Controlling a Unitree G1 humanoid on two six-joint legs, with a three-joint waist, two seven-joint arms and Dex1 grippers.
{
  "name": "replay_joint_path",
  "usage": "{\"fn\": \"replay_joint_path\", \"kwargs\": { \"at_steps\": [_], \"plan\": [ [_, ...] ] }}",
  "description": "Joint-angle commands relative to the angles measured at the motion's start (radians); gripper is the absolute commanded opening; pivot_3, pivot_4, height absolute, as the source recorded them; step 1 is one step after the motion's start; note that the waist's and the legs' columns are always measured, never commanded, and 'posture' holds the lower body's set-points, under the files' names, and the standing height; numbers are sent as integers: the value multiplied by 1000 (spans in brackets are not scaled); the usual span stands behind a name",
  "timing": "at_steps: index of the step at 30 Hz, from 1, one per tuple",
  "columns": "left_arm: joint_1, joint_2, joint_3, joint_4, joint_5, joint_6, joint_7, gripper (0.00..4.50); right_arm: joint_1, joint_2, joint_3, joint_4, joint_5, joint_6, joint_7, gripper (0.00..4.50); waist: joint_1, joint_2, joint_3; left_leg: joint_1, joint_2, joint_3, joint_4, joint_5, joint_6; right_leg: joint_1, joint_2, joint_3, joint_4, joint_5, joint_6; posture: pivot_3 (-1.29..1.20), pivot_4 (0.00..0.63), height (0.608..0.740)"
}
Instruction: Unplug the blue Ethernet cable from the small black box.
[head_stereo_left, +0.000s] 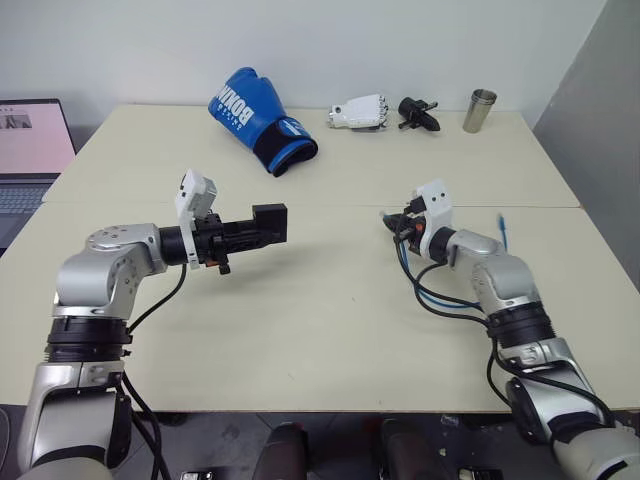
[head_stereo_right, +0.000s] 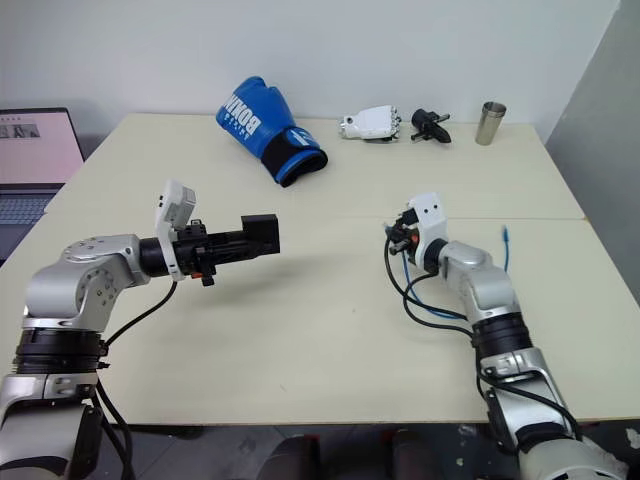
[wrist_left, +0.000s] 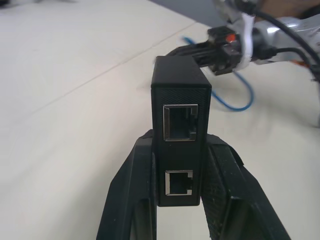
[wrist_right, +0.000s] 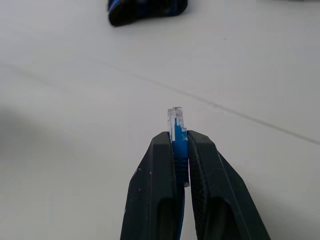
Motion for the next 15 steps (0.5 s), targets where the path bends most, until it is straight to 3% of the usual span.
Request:
{"fn": "replay_joint_path", "kwargs": {
  "at_steps": [1, 8, 11, 15],
  "plan": [
    [-8, -21, 35, -7, 26, -74, 64, 795, -42, 17, -43, 38, -33, -90, -38, 1116, 2, 0, 0, -2, 0, -1, 1, 0, 0, -1, 0, -1, 0, 0, 0, 0, 150, 740],
    [-12, -104, 49, 51, 94, -205, 220, 795, -5, -10, -42, -121, 4, -34, 83, 2920, 2, 0, 0, -3, 0, -1, 1, 0, 0, -1, -1, -1, -1, 0, 0, 0, 150, 740],
    [-28, -167, 72, 150, 173, -353, 385, 795, 40, -37, -2, -316, 116, 69, 255, 3601, 4, 0, 0, -3, 0, -1, 1, 0, 0, -1, -1, -1, 0, 0, 0, 0, 150, 740],
    [-27, -217, 71, 325, 326, -631, 615, 795, 97, -72, 88, -545, 175, 133, 382, 3796, 0, 0, 0, -3, 0, -2, 1, 0, 0, -1, 0, -2, 0, 0, 0, 0, 150, 740]
  ]
}}
